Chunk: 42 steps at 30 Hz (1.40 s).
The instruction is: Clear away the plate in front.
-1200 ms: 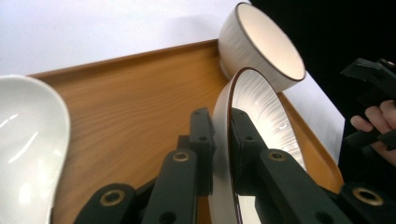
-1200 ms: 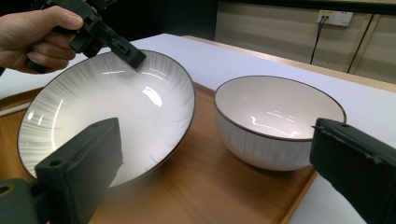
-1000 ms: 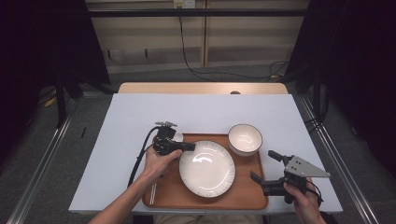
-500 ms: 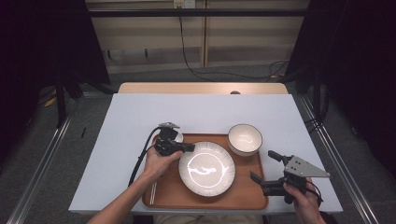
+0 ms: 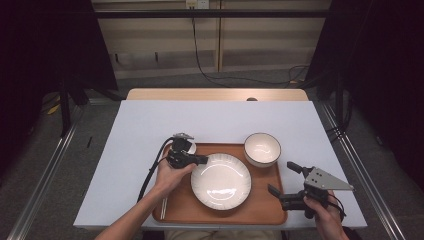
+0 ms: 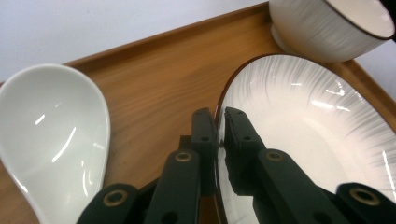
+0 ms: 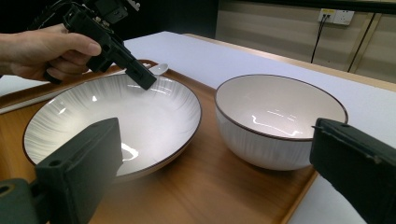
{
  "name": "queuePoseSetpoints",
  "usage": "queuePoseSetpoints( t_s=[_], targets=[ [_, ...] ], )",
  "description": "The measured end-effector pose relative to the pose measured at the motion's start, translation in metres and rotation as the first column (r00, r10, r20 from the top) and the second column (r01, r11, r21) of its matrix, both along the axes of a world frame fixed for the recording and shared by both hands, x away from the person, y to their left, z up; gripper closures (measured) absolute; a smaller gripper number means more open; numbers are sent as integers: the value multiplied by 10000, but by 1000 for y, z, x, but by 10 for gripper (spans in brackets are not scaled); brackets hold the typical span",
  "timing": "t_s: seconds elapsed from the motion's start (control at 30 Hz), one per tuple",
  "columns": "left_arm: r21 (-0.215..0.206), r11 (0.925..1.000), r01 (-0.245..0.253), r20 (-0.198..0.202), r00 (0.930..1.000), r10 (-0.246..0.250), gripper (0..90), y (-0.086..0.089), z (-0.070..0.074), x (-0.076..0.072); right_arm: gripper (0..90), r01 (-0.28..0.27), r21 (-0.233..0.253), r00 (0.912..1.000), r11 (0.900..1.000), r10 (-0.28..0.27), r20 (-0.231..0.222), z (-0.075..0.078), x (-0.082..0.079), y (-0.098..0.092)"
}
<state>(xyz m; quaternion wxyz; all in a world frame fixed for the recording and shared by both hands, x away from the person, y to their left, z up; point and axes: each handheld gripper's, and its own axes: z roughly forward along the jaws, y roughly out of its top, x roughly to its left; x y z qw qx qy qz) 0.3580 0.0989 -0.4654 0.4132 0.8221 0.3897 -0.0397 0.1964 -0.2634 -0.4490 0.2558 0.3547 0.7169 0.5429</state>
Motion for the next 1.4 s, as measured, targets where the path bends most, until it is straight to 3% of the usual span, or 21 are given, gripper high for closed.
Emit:
queuePoseSetpoints(
  t_s=[0.2,0.33,0.37,0.43,0.5,0.53,0.6,0.67,0.73,0.8,0.83,0.9,0.93,0.97,1.03,1.1,1.13,1.23,1.3,1.4],
  targets=[
    [177,9998,-125,184,9998,122,820,-2,-2,-2,24,-10,-11,10000,10000,10,21,0,1,0],
    [701,9974,-134,567,9983,94,804,-6,0,-5,24,54,24,10000,10000,-54,6,0,0,0],
    [591,9980,-224,584,9981,189,801,-7,0,-6,24,46,-1,10000,10000,-46,4,0,0,-1],
    [536,9985,-58,374,9993,38,756,-6,-1,-5,24,36,3,10000,10000,-36,-28,1,0,-1],
    [693,9976,17,760,9971,-70,720,-9,0,-8,24,15,30,10000,10000,-15,-44,1,-1,-1],
    [606,9980,158,691,9974,-200,696,-9,1,-8,24,23,6,10000,10000,-23,1,1,-1,-1],
    [914,9957,116,1072,9940,-214,629,-11,4,-11,24,91,48,9999,9999,-91,60,1,0,-2],
    [669,9977,67,1124,9936,-142,575,-10,6,-13,24,140,63,9999,9999,-141,25,1,0,-2],
    [661,9978,-36,1587,9873,-69,474,-9,9,-14,24,64,47,10000,10000,-64,55,1,0,-2],
    [936,9950,-355,1792,9836,183,330,-7,13,-16,24,59,59,10000,10000,-59,51,1,0,-2],
    [864,9953,-430,1944,9806,255,279,-6,14,-17,24,68,49,10000,10000,-68,51,1,0,-2],
    [1054,9924,-637,2339,9715,375,194,-4,18,-19,24,83,56,10000,9999,-83,24,1,0,-2],
    [940,9933,-668,2317,9718,434,133,-2,20,-19,24,84,58,10000,9999,-85,15,1,0,-2],
    [548,9959,-719,2212,9735,581,99,0,21,-18,24,80,55,10000,10000,-80,11,1,0,-2],
    [310,9969,-728,2045,9767,650,78,5,25,-18,24,66,59,10000,10000,-66,-1,1,0,-2],
    [214,9935,-1121,2138,9712,1049,43,9,28,-19,24,91,-6,10000,10000,-91,-18,0,1,-2],
    [487,9912,-1233,2272,9677,1092,40,11,30,-19,24,100,12,9999,9999,-100,-37,0,1,-2],
    [684,9800,-1871,2480,9546,1650,49,17,33,-21,24,97,32,9999,9999,-97,-42,0,1,-2],
    [486,9796,-1948,2247,9578,1793,58,26,35,-20,24,93,26,9999,10000,-93,-60,0,1,-2],
    [830,9646,-2501,2646,9388,2207,55,33,35,-22,24,176,40,9998,9998,-176,-99,0,0,-3]
  ],
)
